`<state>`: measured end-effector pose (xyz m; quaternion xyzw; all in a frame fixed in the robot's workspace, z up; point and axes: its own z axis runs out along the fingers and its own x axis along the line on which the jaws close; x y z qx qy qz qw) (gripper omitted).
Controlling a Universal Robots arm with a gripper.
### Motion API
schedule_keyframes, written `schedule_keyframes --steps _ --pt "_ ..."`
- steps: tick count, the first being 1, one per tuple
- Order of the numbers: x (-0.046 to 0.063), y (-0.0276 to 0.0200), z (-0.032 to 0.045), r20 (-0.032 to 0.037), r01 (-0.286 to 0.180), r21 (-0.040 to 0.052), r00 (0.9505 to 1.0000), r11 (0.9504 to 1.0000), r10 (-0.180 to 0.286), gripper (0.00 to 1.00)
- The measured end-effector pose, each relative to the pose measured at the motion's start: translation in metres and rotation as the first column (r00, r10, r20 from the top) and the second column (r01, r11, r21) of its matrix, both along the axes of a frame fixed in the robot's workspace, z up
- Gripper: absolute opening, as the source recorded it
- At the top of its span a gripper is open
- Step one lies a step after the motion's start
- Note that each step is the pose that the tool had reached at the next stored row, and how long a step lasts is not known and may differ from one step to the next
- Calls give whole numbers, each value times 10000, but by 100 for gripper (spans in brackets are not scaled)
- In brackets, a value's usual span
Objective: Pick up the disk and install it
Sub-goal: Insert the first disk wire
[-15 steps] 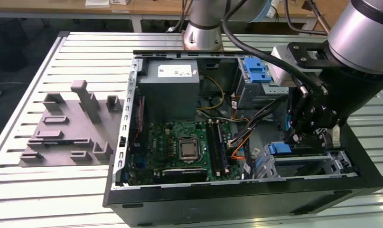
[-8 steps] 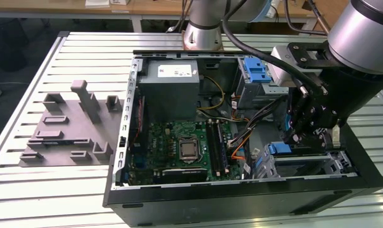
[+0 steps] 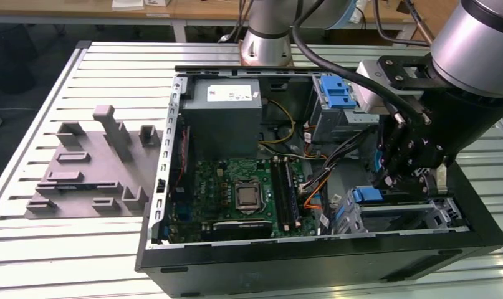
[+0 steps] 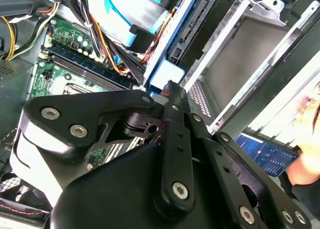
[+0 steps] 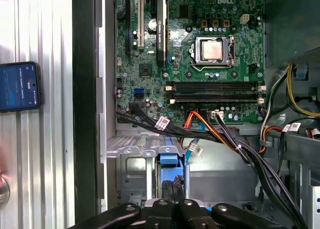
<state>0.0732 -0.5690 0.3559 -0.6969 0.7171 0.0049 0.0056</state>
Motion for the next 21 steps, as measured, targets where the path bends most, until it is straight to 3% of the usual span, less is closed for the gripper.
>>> schedule_keyframes --steps 5,13,16,18,21 --pt "84 0 1 0 1 -2 10000 10000 -1 11" --pt "428 5 -2 0 1 -2 10000 10000 -1 11" --pt "482 19 0 8 0 -1 10000 10000 0 11" --pt "482 34 18 52 2 -2 10000 10000 -2 11" --pt "482 85 68 213 9 -2 9998 10000 -9 11"
